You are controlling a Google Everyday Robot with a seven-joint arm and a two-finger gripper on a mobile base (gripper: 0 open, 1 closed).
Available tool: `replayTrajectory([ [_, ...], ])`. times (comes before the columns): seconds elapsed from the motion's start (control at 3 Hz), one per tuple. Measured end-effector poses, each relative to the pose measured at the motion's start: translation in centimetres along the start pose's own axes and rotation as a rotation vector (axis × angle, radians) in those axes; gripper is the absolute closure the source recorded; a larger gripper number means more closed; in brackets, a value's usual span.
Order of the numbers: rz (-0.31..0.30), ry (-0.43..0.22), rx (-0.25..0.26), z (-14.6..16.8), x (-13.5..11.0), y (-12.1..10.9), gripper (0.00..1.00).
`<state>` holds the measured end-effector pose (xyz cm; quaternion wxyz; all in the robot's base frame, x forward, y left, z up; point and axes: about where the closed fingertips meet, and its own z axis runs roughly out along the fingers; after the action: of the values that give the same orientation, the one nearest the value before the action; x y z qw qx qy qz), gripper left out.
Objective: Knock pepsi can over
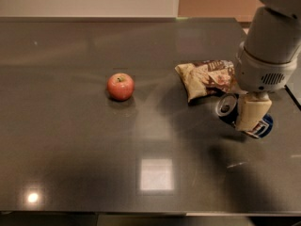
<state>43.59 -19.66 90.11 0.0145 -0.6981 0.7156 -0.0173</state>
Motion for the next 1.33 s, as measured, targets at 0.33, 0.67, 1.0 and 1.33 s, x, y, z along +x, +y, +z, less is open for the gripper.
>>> replayTrajectory([
  [0.33, -0.015, 0.096, -0.011, 1.6, 1.8, 0.1, 0.82],
  [0.67, -0.041, 0.159, -0.027, 3.0, 2.5, 0.3, 0.59],
  [1.0, -0.062, 0.192, -0.044, 4.2, 2.6, 0.6, 0.35],
  [1.33, -0.080, 0.198, -0.055, 4.8, 2.2, 1.0, 0.11],
])
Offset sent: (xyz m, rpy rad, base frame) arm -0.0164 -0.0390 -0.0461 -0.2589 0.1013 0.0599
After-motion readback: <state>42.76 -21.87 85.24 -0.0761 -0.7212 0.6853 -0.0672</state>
